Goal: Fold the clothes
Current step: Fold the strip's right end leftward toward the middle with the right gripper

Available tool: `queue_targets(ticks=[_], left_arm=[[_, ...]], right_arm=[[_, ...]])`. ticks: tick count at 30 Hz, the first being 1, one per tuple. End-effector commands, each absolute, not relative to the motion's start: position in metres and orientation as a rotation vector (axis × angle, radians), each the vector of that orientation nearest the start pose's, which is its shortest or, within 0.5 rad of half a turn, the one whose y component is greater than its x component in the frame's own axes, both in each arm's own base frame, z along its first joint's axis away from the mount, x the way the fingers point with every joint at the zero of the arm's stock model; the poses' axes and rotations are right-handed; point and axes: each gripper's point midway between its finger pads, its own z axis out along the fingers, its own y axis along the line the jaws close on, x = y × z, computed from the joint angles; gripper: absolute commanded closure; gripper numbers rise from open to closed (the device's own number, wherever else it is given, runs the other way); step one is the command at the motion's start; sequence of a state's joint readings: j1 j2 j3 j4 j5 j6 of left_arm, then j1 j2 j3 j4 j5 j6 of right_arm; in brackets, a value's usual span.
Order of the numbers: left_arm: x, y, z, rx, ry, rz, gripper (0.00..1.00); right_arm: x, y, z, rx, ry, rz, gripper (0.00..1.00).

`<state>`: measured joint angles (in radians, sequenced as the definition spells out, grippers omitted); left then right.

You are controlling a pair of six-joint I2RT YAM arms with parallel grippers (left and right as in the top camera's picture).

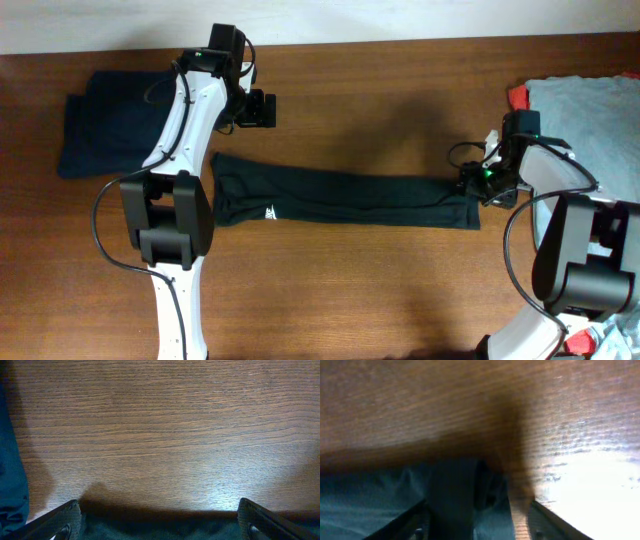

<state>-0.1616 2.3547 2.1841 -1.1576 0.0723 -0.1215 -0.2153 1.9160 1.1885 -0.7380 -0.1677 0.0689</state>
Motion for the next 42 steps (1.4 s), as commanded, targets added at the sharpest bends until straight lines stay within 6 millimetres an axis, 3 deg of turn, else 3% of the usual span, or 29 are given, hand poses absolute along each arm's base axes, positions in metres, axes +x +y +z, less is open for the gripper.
queue_targets(ticks=[1,15,20,23,27,35,42], left_arm=[[0.51,-0.099,0.079,0.08,2.905,-0.17,0.01],[0.51,-0.099,0.079,0.08,2.905,-0.17,0.01],[0.51,-0.099,0.079,0.08,2.904,-0.17,0.01],[0.51,-0.099,0.079,0.08,2.905,-0.17,0.01],[0.51,-0.099,0.079,0.08,2.905,-0.17,0.01],[0.51,-0.099,0.079,0.08,2.904,-0.17,0.01],[0.51,-0.099,0.079,0.08,2.905,-0.17,0.01]], right_arm=[[0.332,-0.037,-0.021,0.437,3.071,0.316,0.4],[0.332,-0.027,-0.019,0.437,3.065,0.406,0.63],[0.335,-0.029,-0.019,0.434,3.052,0.397,0.94],[0.341,-0.033,-0.016,0.387,3.034,0.389,0.96],[0.35,-0.049,-0.006,0.4,3.008,0.37,0.96],[0.36,-0.114,0.034,0.567,2.933,0.343,0.96],[0.372,-0.145,0.07,0.594,2.873,0.311,0.96]])
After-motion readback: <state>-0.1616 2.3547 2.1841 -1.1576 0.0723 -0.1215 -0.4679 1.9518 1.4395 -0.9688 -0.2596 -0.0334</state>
